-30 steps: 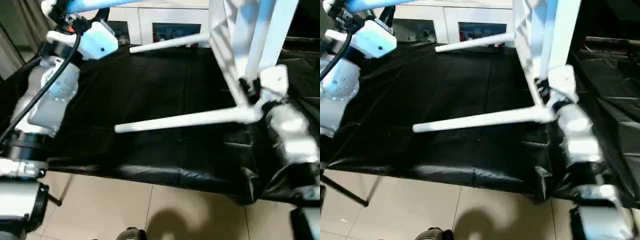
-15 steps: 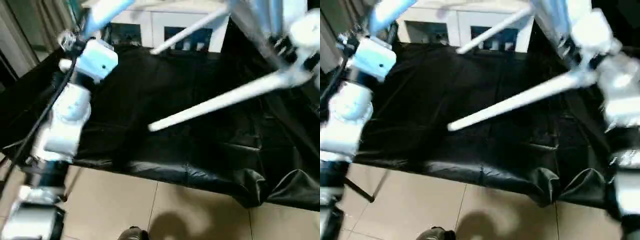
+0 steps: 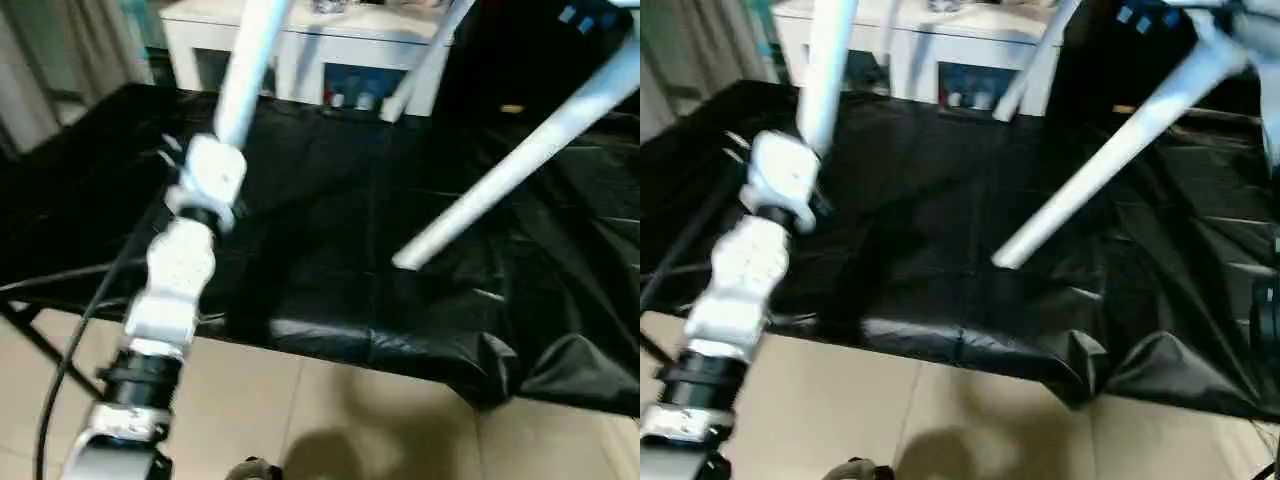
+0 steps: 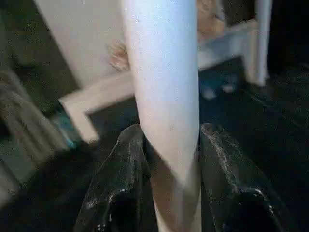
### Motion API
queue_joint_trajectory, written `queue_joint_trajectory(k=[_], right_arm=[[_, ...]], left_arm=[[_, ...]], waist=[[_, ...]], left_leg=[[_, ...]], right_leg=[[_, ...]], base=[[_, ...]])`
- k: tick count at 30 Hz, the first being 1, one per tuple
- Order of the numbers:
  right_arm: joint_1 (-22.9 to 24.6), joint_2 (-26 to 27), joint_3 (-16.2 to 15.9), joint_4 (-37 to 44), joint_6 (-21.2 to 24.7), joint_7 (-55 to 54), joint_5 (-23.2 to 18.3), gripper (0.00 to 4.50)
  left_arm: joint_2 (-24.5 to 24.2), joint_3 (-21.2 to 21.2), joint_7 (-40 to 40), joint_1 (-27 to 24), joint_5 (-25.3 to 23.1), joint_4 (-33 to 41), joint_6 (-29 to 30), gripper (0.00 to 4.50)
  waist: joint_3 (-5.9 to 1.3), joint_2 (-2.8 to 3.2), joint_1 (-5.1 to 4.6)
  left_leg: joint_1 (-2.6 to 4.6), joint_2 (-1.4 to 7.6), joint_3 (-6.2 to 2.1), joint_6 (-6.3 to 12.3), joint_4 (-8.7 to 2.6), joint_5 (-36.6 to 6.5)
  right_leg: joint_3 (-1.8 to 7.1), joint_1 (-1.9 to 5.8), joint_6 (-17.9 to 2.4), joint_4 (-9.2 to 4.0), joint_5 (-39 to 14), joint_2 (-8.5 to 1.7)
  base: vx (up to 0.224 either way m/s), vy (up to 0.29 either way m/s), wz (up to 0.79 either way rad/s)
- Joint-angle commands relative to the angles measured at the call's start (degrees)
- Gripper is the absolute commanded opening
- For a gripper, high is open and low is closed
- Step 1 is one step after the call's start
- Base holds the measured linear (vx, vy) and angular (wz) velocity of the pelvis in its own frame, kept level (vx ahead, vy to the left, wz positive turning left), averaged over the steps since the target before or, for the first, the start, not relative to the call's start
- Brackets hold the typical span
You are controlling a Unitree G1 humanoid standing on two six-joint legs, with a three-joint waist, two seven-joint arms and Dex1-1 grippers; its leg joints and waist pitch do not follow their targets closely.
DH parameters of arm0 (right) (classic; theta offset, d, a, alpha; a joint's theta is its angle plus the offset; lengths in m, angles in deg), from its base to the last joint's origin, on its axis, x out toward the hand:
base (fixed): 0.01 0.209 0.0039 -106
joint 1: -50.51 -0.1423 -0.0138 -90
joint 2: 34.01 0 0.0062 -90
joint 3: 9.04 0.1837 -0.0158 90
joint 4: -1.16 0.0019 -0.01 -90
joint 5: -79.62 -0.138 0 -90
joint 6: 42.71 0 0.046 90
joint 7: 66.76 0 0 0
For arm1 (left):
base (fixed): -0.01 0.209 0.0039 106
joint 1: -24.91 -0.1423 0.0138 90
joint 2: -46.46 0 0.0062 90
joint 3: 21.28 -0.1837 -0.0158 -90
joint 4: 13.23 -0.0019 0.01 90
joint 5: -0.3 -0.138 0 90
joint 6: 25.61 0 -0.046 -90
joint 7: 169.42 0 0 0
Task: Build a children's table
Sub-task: Flip table
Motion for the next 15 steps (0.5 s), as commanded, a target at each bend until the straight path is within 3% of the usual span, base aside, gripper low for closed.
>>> queue_joint_trajectory(k=[1,5,7,9,11,12,14,15], right_arm=[[-1.2,2.7,-1.5,0.3,-5.2,-0.1,-0.5,1.90],[-2.8,4.7,-1.6,-2.0,-6.9,-0.1,-0.8,1.90],[-4.2,5.7,-1.8,-3.7,-8.7,-0.8,-0.4,2.45],[-5.1,6.2,-1.9,-4.7,-9.8,-1.9,0.0,2.61],[-5.2,6.3,-1.9,-4.9,-10.1,-2.0,0.0,2.65],[-6.0,6.9,-1.6,-6.0,-12.1,-2.7,-0.4,2.70],[-6.3,7.1,-1.6,-6.5,-13.2,-2.7,-0.5,3.00],[-6.4,7.4,-1.4,-6.7,-14.1,-2.1,-1.2,3.07]], left_arm=[[1.0,-5.0,-3.4,0.8,-0.5,-0.4,0.9,1.46],[1.4,-5.0,-2.9,0.7,-0.8,-0.4,1.6,1.46],[1.4,-4.8,-2.8,0.6,-1.1,-0.5,1.8,1.46],[1.3,-4.7,-2.8,0.6,-1.3,-0.5,1.8,1.46],[1.2,-4.7,-2.8,0.6,-1.3,-0.5,1.8,1.46],[1.0,-4.5,-2.9,0.5,-1.6,-0.5,1.8,1.46],[0.9,-4.5,-2.8,0.5,-1.7,-0.5,1.8,1.46],[0.8,-4.4,-2.8,0.4,-1.8,-0.4,1.8,1.46]], waist=[[-3.47,-0.19,-0.94],[-3.50,-0.30,-1.42],[-3.43,-0.63,-1.36],[-3.44,-0.71,-1.37],[-3.55,-0.80,-1.29],[-3.67,-1.19,-1.35],[-3.95,-0.76,-0.80],[-4.01,-0.89,-0.66]], left_leg=[[3.66,2.83,-3.10,-5.77,-5.15,-31.7],[3.43,2.85,-3.15,-5.17,-5.24,-30.1],[3.74,2.85,-2.87,-4.80,-5.08,-29.9],[3.49,2.77,-2.82,-4.31,-4.94,-29.1],[3.28,2.81,-2.79,-3.63,-4.94,-27.3],[2.99,2.83,-2.77,-2.83,-4.83,-25.2],[3.32,3.02,-2.44,-1.62,-4.37,-21.9],[3.31,3.03,-2.36,-1.20,-4.26,-20.7]], right_leg=[[0.44,-0.64,-8.8,-5.07,-14.7,-1.80],[0.41,-0.24,-9.7,-4.93,-11.3,-1.77],[0.50,-0.43,-10.3,-5.03,-10.0,-1.61],[0.56,-0.31,-10.6,-4.88,-9.8,-1.78],[0.57,-0.13,-10.3,-4.77,-9.2,-1.83],[0.57,0.09,-10.5,-4.58,-8.2,-1.87],[0.72,-0.18,-11.7,-4.41,-4.4,-1.75],[0.72,-0.14,-11.9,-4.35,-3.1,-1.68]], base=[[0.000,0.000,0.00],[0.000,0.000,0.00],[0.000,0.000,0.00],[0.000,0.000,0.00],[0.000,0.000,0.00],[0.000,0.000,0.00],[0.000,0.000,0.00],[0.000,0.000,0.00]])
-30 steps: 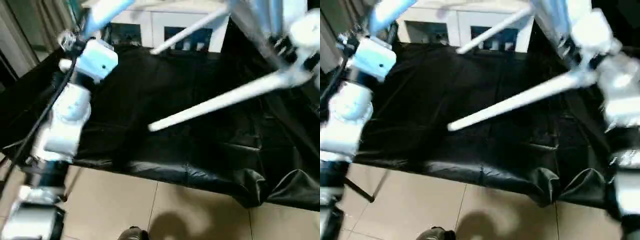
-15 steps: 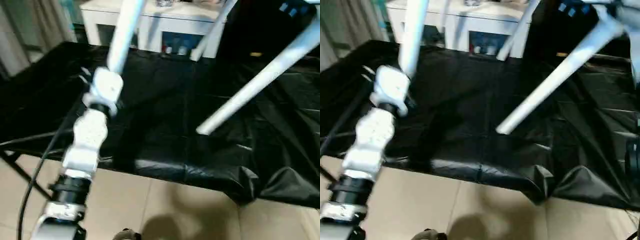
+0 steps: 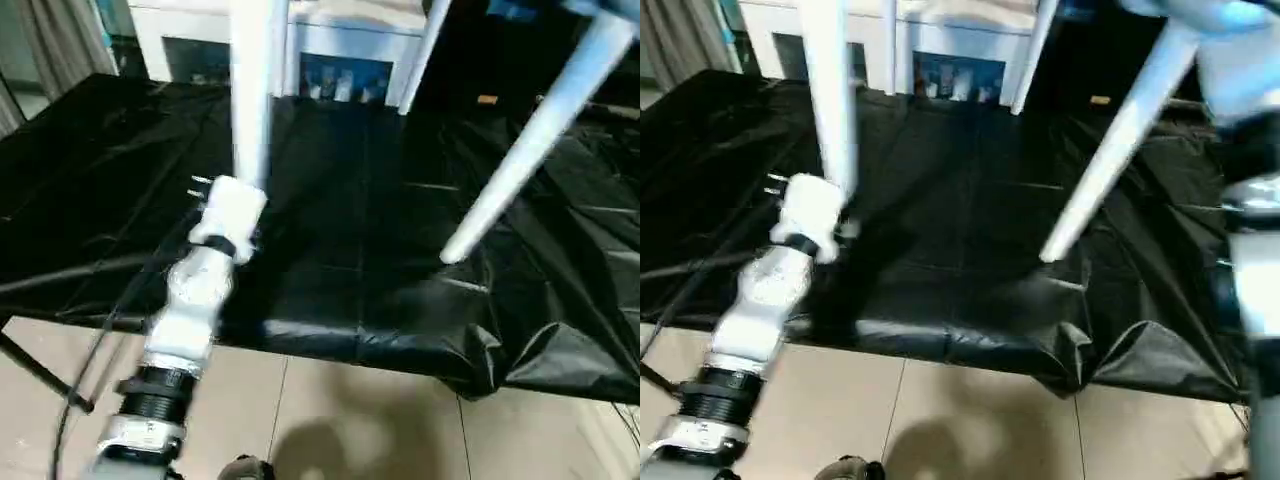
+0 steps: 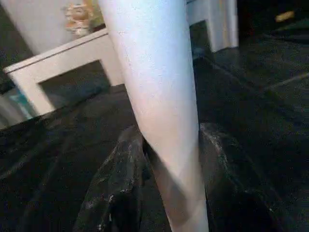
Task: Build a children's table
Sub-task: Flip table
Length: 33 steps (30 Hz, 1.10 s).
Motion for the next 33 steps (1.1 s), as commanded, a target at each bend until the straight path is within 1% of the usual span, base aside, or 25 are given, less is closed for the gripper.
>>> queue_joint_trajectory(k=[1,3,4,7,9,12,13,14,16,17,18,19,20,21,22,23,24,26,27,28,29,30,31,32,33], right_arm=[[-0.7,-0.5,-0.1,-0.5,-1.4,0.7,-1.0,3.10],[-1.0,0.2,0.2,-1.2,-3.5,1.4,-1.6,3.10],[-1.0,0.5,0.5,-1.4,-4.4,1.5,-1.9,3.41],[-0.6,0.8,1.0,-1.2,-7.1,0.7,-2.7,3.50],[0.0,1.1,1.9,-0.9,-9.8,-0.9,-3.4,3.88],[3.2,2.9,5.3,2.0,-16.0,-3.0,-8.5,3.92],[3.2,2.9,5.3,2.0,-16.0,-3.0,-8.5,3.92],[4.6,3.5,6.0,3.7,-18.3,-4.1,-9.7,3.92],[4.6,3.5,6.0,3.7,-18.3,-4.1,-9.7,3.92],[8.6,5.2,6.9,8.5,-23.4,-6.2,-12.4,3.92],[8.6,5.2,6.9,8.5,-23.4,-6.2,-12.4,3.92],[9.5,5.5,6.9,9.6,-24.5,-6.5,-12.9,3.92],[13.0,7.2,7.2,13.6,-25.6,-6.8,-15.3,3.92],[13.3,7.4,7.2,13.9,-25.6,-6.8,-15.5,3.92],[19.3,10.0,7.1,19.5,-24.0,-7.0,-18.5,3.92],[20.9,10.6,7.1,20.2,-23.1,-7.2,-19.0,3.92],[26.3,12.8,7.1,22.6,-19.9,-7.9,-20.7,3.92],[33.5,16.3,9.0,24.2,-15.1,-11.8,-21.3,3.92],[35.9,17.2,9.4,24.2,-14.3,-12.6,-21.7,3.92],[41.0,19.1,10.5,24.1,-12.6,-14.2,-22.9,3.92],[41.6,19.3,10.5,24.0,-12.5,-14.3,-23.2,3.92],[43.1,19.8,10.8,23.9,-12.2,-14.6,-23.8,3.92],[46.6,20.7,11.2,23.8,-12.0,-15.2,-25.3,3.92],[52.8,21.9,12.3,25.2,-12.3,-18.2,-26.5,3.92],[52.8,21.9,12.3,25.2,-12.3,-18.2,-26.5,3.92]], left_arm=[[-0.5,-1.8,-1.0,1.0,-2.0,2.0,-1.0,1.46],[-0.7,-2.1,-0.9,0.9,-2.0,2.1,-0.8,1.46],[-0.8,-2.2,-0.9,0.8,-2.0,2.1,-0.7,1.46],[-0.8,-2.2,-0.7,0.7,-1.9,2.1,-0.6,1.46],[-0.8,-2.0,-0.6,0.7,-1.9,1.9,-0.7,1.46],[-1.0,-1.7,-0.6,0.6,-1.8,0.9,-0.8,1.46],[-1.0,-1.7,-0.6,0.6,-1.8,0.9,-0.8,1.46],[-1.0,-1.6,-0.5,0.6,-1.7,0.6,-0.9,1.46],[-1.0,-1.6,-0.5,0.6,-1.7,0.6,-0.9,1.46],[-1.2,-1.4,-0.4,0.7,-1.4,-0.4,-1.1,1.46],[-1.2,-1.4,-0.4,0.7,-1.4,-0.4,-1.1,1.46],[-1.3,-1.4,-0.3,0.8,-1.3,-0.5,-1.2,1.46],[-1.4,-1.2,-0.3,0.9,-0.9,-1.3,-1.5,1.46],[-1.4,-1.2,-0.3,0.9,-0.9,-1.3,-1.5,1.46],[-1.6,-0.7,-0.6,1.2,-0.3,-2.7,-2.4,1.46],[-1.6,-0.5,-0.8,1.2,0.0,-2.9,-2.3,1.46],[-1.6,0.4,-1.3,1.2,1.2,-3.4,-2.0,1.46],[-2.1,1.3,-2.2,1.0,2.3,-3.9,-1.6,1.46],[-2.3,1.7,-2.5,0.9,2.8,-4.3,-1.7,1.46],[-2.9,2.5,-3.4,0.6,3.6,-5.0,-1.7,1.46],[-3.0,2.6,-3.5,0.6,3.7,-5.2,-1.8,1.46],[-3.2,2.8,-3.7,0.5,4.0,-5.4,-1.8,1.46],[-3.8,3.0,-4.6,0.3,4.3,-6.0,-2.2,1.46],[-5.2,3.2,-6.2,-0.1,4.8,-7.2,-3.0,1.46],[-5.2,3.2,-6.2,-0.1,4.8,-7.2,-3.0,1.46]], waist=[[-4.44,0.11,-0.41],[-4.60,-0.04,-0.32],[-4.58,-0.05,-0.38],[-4.51,0.02,-0.57],[-4.46,0.01,-0.54],[-4.45,0.15,-0.47],[-4.43,0.17,-0.50],[-4.55,0.11,-0.55],[-4.61,0.04,-0.65],[-4.50,0.18,-0.39],[-4.44,0.14,-0.42],[-4.63,0.07,-0.56],[-4.73,0.15,-0.54],[-4.52,0.32,-0.52],[-4.61,0.14,-0.58],[-4.54,0.29,-0.42],[-4.65,0.24,-0.56],[-4.66,0.06,-0.66],[-4.63,0.23,-0.60],[-4.73,0.62,-0.58],[-4.63,0.62,-0.64],[-4.78,0.40,-0.80],[-4.71,0.45,-0.88],[-4.54,0.93,-0.89],[-4.54,0.93,-0.89]], left_leg=[[3.77,2.92,-1.97,-0.43,-4.13,-18.9],[3.42,2.88,-1.98,0.64,-3.96,-15.3],[3.31,2.82,-1.98,0.98,-3.91,-14.7],[3.42,2.85,-1.94,1.37,-3.91,-15.2],[3.55,2.91,-1.90,1.23,-3.95,-16.1],[3.69,2.96,-1.93,0.65,-4.09,-17.3],[3.66,2.97,-2.03,0.49,-4.19,-17.6],[3.71,2.93,-2.02,0.47,-4.12,-17.3],[3.58,2.81,-2.00,0.72,-4.09,-16.5],[3.79,2.89,-1.82,0.76,-4.10,-16.7],[3.62,2.90,-1.86,0.71,-4.15,-16.8],[3.49,2.84,-2.04,0.62,-4.15,-16.4],[3.69,2.86,-1.99,0.82,-4.11,-15.9],[3.72,2.89,-1.92,0.94,-4.24,-16.4],[3.67,2.83,-2.00,1.03,-4.29,-16.3],[3.87,2.94,-1.93,1.07,-4.38,-16.5],[3.81,2.89,-2.09,0.86,-4.51,-16.4],[3.92,2.87,-2.12,0.18,-4.71,-17.6],[4.06,2.85,-2.09,-0.57,-4.92,-18.7],[4.16,2.84,-2.18,-1.51,-5.06,-19.7],[4.25,2.89,-2.17,-1.94,-5.19,-20.9],[4.12,2.87,-2.40,-2.76,-5.31,-21.9],[4.03,2.86,-2.43,-2.91,-5.36,-22.0],[4.12,2.85,-2.45,-3.52,-5.53,-23.7],[4.12,2.85,-2.45,-3.52,-5.53,-23.7]], right_leg=[[0.82,0.52,-11.8,-3.74,-2.2,-1.79],[0.64,1.03,-12.3,-3.22,1.2,-1.77],[0.60,1.11,-12.5,-3.14,1.7,-1.75],[0.58,1.09,-12.8,-3.32,0.5,-1.76],[0.64,0.99,-12.6,-3.47,-0.8,-1.82],[0.68,0.94,-11.8,-3.58,-1.7,-1.83],[0.63,0.93,-11.4,-3.57,-1.7,-1.83],[0.59,0.98,-11.5,-3.52,-1.3,-1.70],[0.53,1.10,-11.5,-3.41,-0.6,-1.61],[0.70,0.93,-11.1,-3.72,-0.8,-1.85],[0.75,0.93,-10.9,-3.61,-0.9,-1.93],[0.62,1.18,-10.7,-3.38,-0.7,-1.81],[0.56,1.10,-10.7,-3.47,-0.1,-1.71],[0.67,0.93,-10.6,-3.62,-0.4,-1.74],[0.64,1.17,-10.3,-3.56,-0.2,-1.63],[0.76,0.91,-10.1,-3.69,-0.3,-1.74],[0.71,1.11,-9.9,-3.65,-0.4,-1.64],[0.71,0.99,-10.1,-3.89,-2.0,-1.47],[0.78,0.77,-10.4,-4.03,-3.5,-1.54],[0.79,0.70,-10.1,-4.12,-4.5,-1.57],[0.82,0.46,-9.8,-4.28,-5.3,-1.50],[0.68,0.75,-9.4,-4.16,-5.8,-1.50],[0.69,0.69,-9.2,-4.18,-5.8,-1.55],[0.80,0.39,-8.4,-4.53,-7.2,-1.68],[0.80,0.39,-8.4,-4.53,-7.2,-1.68]], base=[[0.000,0.000,0.00],[0.000,0.000,0.00],[0.000,0.000,0.00],[0.000,0.000,0.00],[0.000,0.000,0.00],[0.000,0.000,0.00],[0.000,0.000,0.00],[0.000,0.000,0.00],[0.000,0.000,0.00],[0.000,0.000,0.00],[0.000,0.000,0.00],[0.000,0.000,0.00],[0.000,0.000,0.00],[0.000,0.000,0.00],[0.000,0.000,0.00],[0.000,0.000,0.00],[0.000,0.000,0.00],[0.000,0.000,0.00],[0.000,0.000,0.00],[0.000,0.000,0.00],[0.000,0.000,0.00],[0.000,0.000,0.00],[0.000,0.000,0.00],[0.000,0.000,0.00],[0.000,0.000,0.00]])
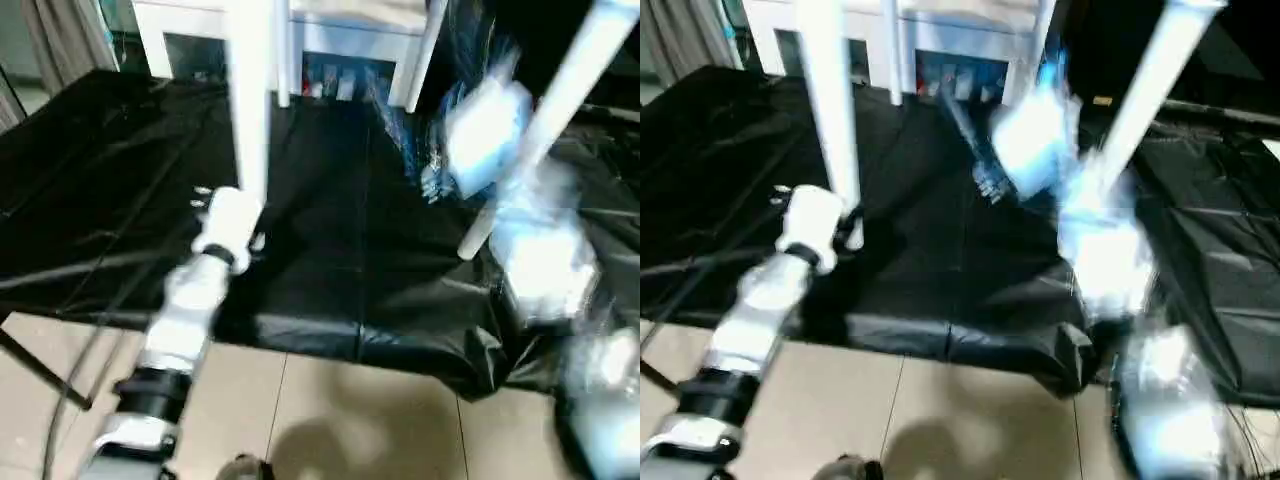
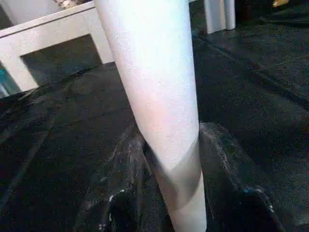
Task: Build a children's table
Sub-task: Flip table
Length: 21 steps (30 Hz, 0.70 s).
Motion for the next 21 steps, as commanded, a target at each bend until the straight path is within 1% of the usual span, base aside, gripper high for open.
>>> queue_joint_trajectory(k=[1,2,3,4,5,6,7,8,9,10,11,12,13,14,15,16,18,21], right_arm=[[4.7,1.2,3.9,3.9,-0.1,-5.3,-1.8,3.92],[6.4,1.9,5.4,6.2,0.5,-6.7,-1.8,3.92],[7.5,2.3,6.3,7.8,1.0,-7.5,-1.8,3.92],[9.1,2.7,8.0,9.8,1.4,-8.8,-0.9,3.92],[9.2,2.7,8.2,9.9,1.4,-9.0,-0.8,3.92],[10.2,2.9,9.2,10.9,1.4,-9.7,-0.1,3.92],[11.8,3.3,10.4,13.1,2.5,-10.5,0.2,3.92],[12.4,3.5,10.8,13.9,2.8,-10.7,0.0,3.92],[13.6,3.6,11.2,15.1,3.4,-10.9,-0.4,3.92],[14.3,3.7,11.3,15.7,3.7,-11.1,-0.6,3.92],[15.9,3.9,11.5,16.8,4.5,-11.8,-1.1,3.92],[16.5,4.0,11.5,17.0,5.1,-12.0,-1.7,3.92],[16.8,4.0,11.5,17.1,5.3,-12.0,-2.0,3.92],[17.0,4.2,11.8,16.9,5.6,-12.5,-2.7,3.92],[17.1,4.4,12.1,17.0,6.0,-12.8,-3.0,3.92],[16.9,4.5,12.6,16.7,7.4,-13.4,-3.8,3.92],[16.8,4.4,12.8,16.3,7.8,-13.2,-4.0,3.92],[17.4,4.6,12.9,17.4,9.0,-12.0,-3.7,3.92]], left_arm=[[-2.2,0.1,-2.4,-0.6,-0.5,-1.3,-1.1,1.46],[-2.7,0.2,-2.8,-0.8,-0.2,-1.5,-1.3,1.46],[-3.0,0.2,-3.0,-0.9,0.0,-1.5,-1.5,1.46],[-3.6,0.2,-3.4,-1.1,0.1,-1.8,-1.8,1.46],[-3.6,0.2,-3.4,-1.2,0.1,-1.9,-1.8,1.46],[-3.8,0.3,-3.6,-1.3,0.1,-2.0,-2.0,1.46],[-4.3,0.3,-3.8,-1.5,0.1,-2.3,-2.2,1.46],[-4.5,0.3,-3.9,-1.6,0.0,-2.4,-2.2,1.46],[-4.7,0.5,-4.0,-1.7,0.1,-2.8,-2.4,1.46],[-4.9,0.6,-4.1,-1.7,0.2,-3.1,-2.5,1.46],[-5.4,1.0,-4.2,-1.7,0.3,-4.2,-3.1,1.46],[-5.8,1.3,-4.0,-1.6,0.3,-4.9,-3.5,1.46],[-5.9,1.4,-3.9,-1.6,0.2,-5.1,-3.7,1.46],[-6.5,1.5,-4.1,-1.7,0.2,-5.8,-4.1,1.46],[-6.8,1.5,-4.2,-1.7,0.2,-6.2,-4.3,1.46],[-7.9,2.1,-4.5,-1.9,0.5,-6.8,-4.8,1.46],[-8.4,2.4,-4.7,-2.2,0.7,-6.7,-4.9,1.46],[-9.1,3.1,-6.1,-2.9,2.0,-6.1,-5.8,1.46]], waist=[[-4.34,1.00,-0.71],[-4.42,0.99,-0.59],[-4.40,0.97,-0.82],[-4.36,0.92,-0.97],[-4.28,0.90,-1.14],[-4.11,0.99,-1.59],[-3.99,1.01,-1.77],[-3.75,0.92,-2.12],[-3.69,0.77,-2.20],[-3.74,0.82,-2.22],[-3.71,0.75,-2.41],[-3.72,0.78,-2.38],[-3.72,0.74,-2.50],[-3.52,0.77,-2.77],[-3.52,0.77,-2.77],[-3.54,0.84,-3.17],[-3.47,0.91,-3.31],[-3.33,0.81,-3.50]], left_leg=[[3.78,2.71,-2.45,-4.04,-5.74,-24.9],[3.90,2.69,-2.40,-4.08,-5.77,-25.4],[3.77,2.71,-2.53,-4.29,-5.94,-25.8],[3.71,2.71,-2.53,-4.27,-5.97,-25.9],[3.63,2.71,-2.61,-4.36,-6.08,-26.4],[3.71,2.69,-2.64,-4.62,-6.15,-27.7],[3.77,2.64,-2.65,-4.75,-6.20,-28.5],[3.90,2.57,-2.71,-5.04,-6.32,-30.5],[3.96,2.54,-2.72,-5.15,-6.33,-31.2],[4.06,2.51,-2.75,-5.23,-6.31,-31.5],[4.37,2.50,-2.76,-5.27,-6.35,-32.2],[4.60,2.47,-2.80,-5.28,-6.42,-32.7],[4.55,2.46,-2.82,-5.20,-6.47,-32.7],[4.44,2.44,-3.00,-5.33,-6.69,-33.7],[4.44,2.44,-3.00,-5.33,-6.69,-33.7],[4.46,2.44,-3.14,-5.71,-6.83,-34.6],[4.67,2.47,-3.23,-6.06,-6.89,-36.0],[4.68,2.42,-3.30,-6.25,-6.94,-36.8]], right_leg=[[0.87,0.23,-7.9,-4.48,-9.2,-1.69],[0.86,0.18,-7.8,-4.48,-9.8,-1.75],[0.86,0.30,-7.5,-4.46,-10.4,-1.78],[0.85,0.29,-7.4,-4.47,-10.7,-1.74],[0.80,0.30,-7.1,-4.55,-11.8,-1.83],[0.80,0.13,-6.9,-4.75,-13.5,-1.83],[0.78,0.03,-6.9,-4.88,-14.8,-1.79],[0.83,-0.01,-6.2,-5.36,-18.2,-1.92],[0.83,-0.05,-5.9,-5.57,-19.6,-1.95],[0.86,-0.05,-5.8,-5.69,-20.5,-2.04],[0.84,-0.31,-5.7,-6.09,-21.6,-2.02],[0.79,-0.30,-5.7,-6.37,-22.3,-2.01],[0.82,-0.31,-5.7,-6.38,-22.1,-2.01],[0.71,-0.29,-5.8,-6.42,-22.9,-1.95],[0.71,-0.29,-5.8,-6.42,-22.9,-1.95],[0.64,-0.29,-5.8,-6.36,-23.3,-1.93],[0.61,-0.47,-5.8,-6.47,-24.1,-1.94],[0.58,-0.44,-5.8,-6.67,-25.6,-2.08]], base=[[0.000,0.000,0.00],[0.000,0.000,0.00],[0.000,0.000,0.00],[0.000,0.000,0.00],[0.000,0.000,0.00],[0.000,0.000,0.00],[0.000,0.000,0.00],[0.000,0.000,0.00],[0.000,0.000,0.00],[0.000,0.000,0.00],[0.000,0.000,0.00],[0.000,0.000,0.00],[0.000,0.000,0.00],[0.000,0.000,0.00],[0.000,0.000,0.00],[0.000,0.000,0.00],[0.000,0.000,0.00],[0.000,0.000,0.00]])
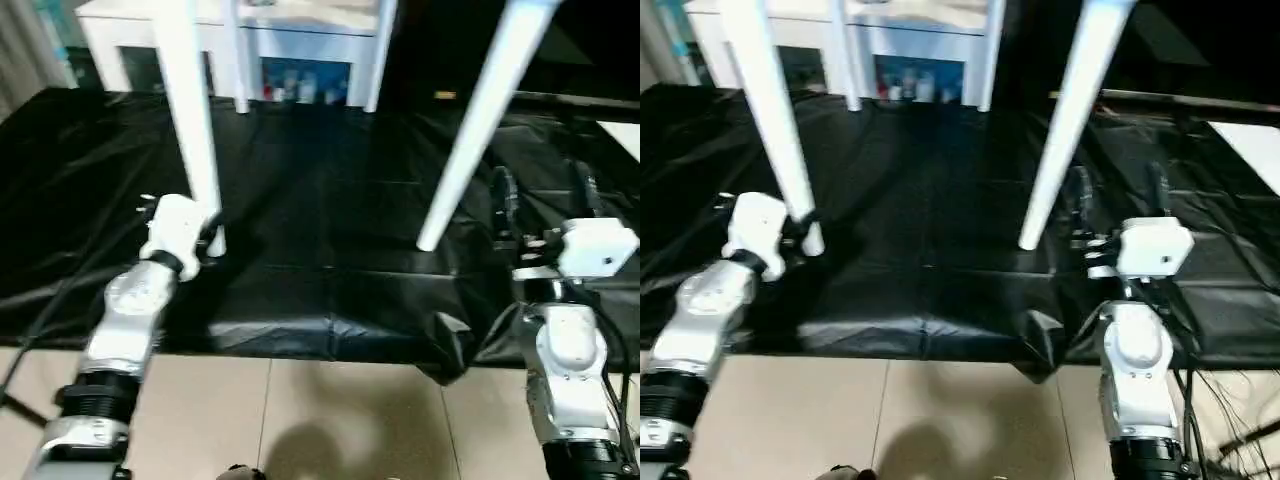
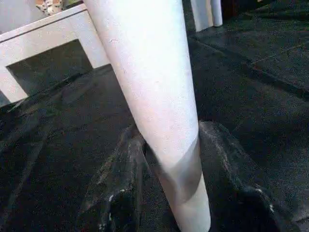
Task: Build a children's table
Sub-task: Flip table
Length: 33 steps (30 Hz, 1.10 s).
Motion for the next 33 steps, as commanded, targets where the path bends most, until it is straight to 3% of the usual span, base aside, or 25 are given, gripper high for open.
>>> queue_joint_trajectory(k=[1,4,10,11,13,14,19,23,25,27,28,30,31,32,33], right_arm=[[0.9,0.1,0.4,2.0,1.8,1.2,-0.7,3.92],[2.0,0.5,-0.4,3.0,2.7,1.9,-1.0,3.92],[3.3,0.9,-3.0,4.4,4.3,4.4,-2.9,3.92],[3.4,0.8,-3.2,4.4,4.4,4.7,-2.9,3.92],[3.8,0.5,-4.2,4.8,5.5,6.9,-4.0,3.92],[4.2,0.2,-5.1,5.4,6.9,9.4,-5.1,3.92],[5.6,-1.7,-8.6,6.6,12.9,17.1,-8.6,3.92],[6.7,-3.0,-8.9,7.5,16.9,20.3,-12.0,3.92],[7.4,-3.7,-8.6,8.4,20.2,21.9,-13.8,3.92],[7.7,-4.7,-8.7,8.9,22.2,22.7,-13.9,3.92],[7.9,-5.0,-8.9,9.0,22.8,22.9,-13.7,3.92],[8.2,-6.2,-9.4,9.2,24.2,23.6,-12.6,3.92],[8.2,-6.3,-9.4,9.3,24.4,23.6,-12.5,3.92],[8.7,-6.7,-9.5,10.2,27.8,23.5,-13.5,3.92],[8.7,-6.7,-9.5,10.2,27.8,23.5,-13.5,3.92]], left_arm=[[-2.2,-0.6,-4.1,-1.8,-0.3,-0.6,-1.5,1.46],[-3.3,0.5,-6.0,-2.2,1.1,-1.7,-3.8,1.46],[-6.3,2.3,-12.0,-2.9,4.8,-3.4,-5.3,1.46],[-6.5,2.4,-11.9,-3.0,4.8,-3.4,-5.3,1.81],[-6.7,3.1,-12.9,-3.0,5.9,-3.2,-4.9,1.81],[-7.0,3.6,-13.7,-3.0,6.9,-3.3,-4.9,2.16],[-7.9,4.6,-15.1,-2.5,8.5,-4.6,-6.8,2.43],[-7.2,7.6,-20.1,-5.5,14.9,-0.1,-6.6,2.55],[-6.7,10.2,-22.9,-8.2,19.8,3.4,-5.9,2.55],[-6.2,12.4,-23.8,-10.3,23.2,6.3,-4.5,2.55],[-6.1,13.2,-23.9,-11.1,24.3,7.3,-3.9,2.55],[-6.1,14.1,-24.2,-13.1,26.0,9.3,-3.7,2.55],[-6.1,14.1,-24.3,-13.6,26.2,9.9,-3.6,2.55],[-5.6,13.4,-24.0,-17.7,27.5,15.6,-2.4,2.55],[-5.6,13.4,-24.0,-17.7,27.5,15.6,-2.4,2.55]], waist=[[-3.32,0.68,-0.26],[-3.33,0.72,-0.16],[-3.48,1.11,-0.03],[-3.46,0.99,-0.07],[-3.53,1.17,0.12],[-3.58,1.09,0.17],[-3.63,1.28,0.51],[-3.77,1.18,0.72],[-3.78,1.68,0.75],[-3.76,1.64,0.80],[-3.69,1.91,0.85],[-3.64,1.77,0.79],[-3.54,2.02,0.87],[-3.49,2.40,1.01],[-3.36,2.00,1.05]], left_leg=[[3.09,2.58,-3.05,-6.06,-5.83,-36.6],[2.86,2.58,-3.03,-5.67,-5.94,-35.6],[3.17,2.65,-2.79,-5.80,-5.96,-34.7],[2.95,2.64,-2.74,-5.55,-5.94,-34.2],[3.13,2.72,-2.63,-5.26,-5.89,-33.3],[3.08,2.76,-2.51,-4.89,-5.83,-32.6],[2.91,2.85,-2.34,-3.93,-5.73,-29.7],[2.58,2.95,-2.20,-3.43,-5.71,-26.7],[2.71,3.02,-2.17,-3.42,-5.72,-26.3],[2.90,3.09,-2.03,-3.54,-5.69,-26.5],[2.81,3.09,-2.09,-3.66,-5.72,-26.4],[2.77,2.97,-1.94,-3.65,-5.65,-26.4],[2.99,3.00,-1.87,-3.90,-5.65,-27.1],[3.02,2.95,-1.96,-4.16,-5.62,-27.6],[2.75,3.19,-2.15,-4.14,-5.87,-28.0]], right_leg=[[0.68,-0.37,-6.4,-5.66,-25.3,-2.11],[0.83,-0.29,-6.7,-5.57,-24.1,-2.09],[1.06,-0.48,-8.1,-5.19,-20.5,-2.04],[1.10,-0.30,-8.2,-5.12,-20.1,-2.09],[1.19,-0.32,-8.5,-5.03,-18.9,-2.10],[1.23,-0.26,-9.0,-4.94,-17.5,-2.00],[1.28,0.10,-10.2,-4.54,-14.2,-2.00],[1.25,0.55,-11.7,-4.06,-11.1,-2.10],[1.22,0.58,-12.5,-3.80,-9.5,-1.99],[1.16,0.54,-12.9,-3.74,-9.1,-1.88],[1.16,0.61,-13.1,-3.71,-8.9,-1.92],[1.15,0.66,-12.7,-3.92,-9.9,-1.84],[1.19,0.45,-12.2,-4.23,-11.0,-1.76],[1.20,0.46,-12.1,-4.13,-11.7,-1.84],[1.23,0.81,-11.8,-4.24,-12.8,-2.00]], base=[[0.000,0.000,0.00],[0.000,0.000,0.00],[0.000,0.000,0.00],[0.000,0.000,0.00],[0.000,0.000,0.00],[0.000,0.000,0.00],[0.000,0.000,0.00],[0.000,0.000,0.00],[0.000,0.000,0.00],[0.000,0.000,0.00],[0.000,0.000,0.00],[0.000,0.000,0.00],[0.000,0.000,0.00],[0.000,0.000,0.00],[0.000,0.000,0.00]])
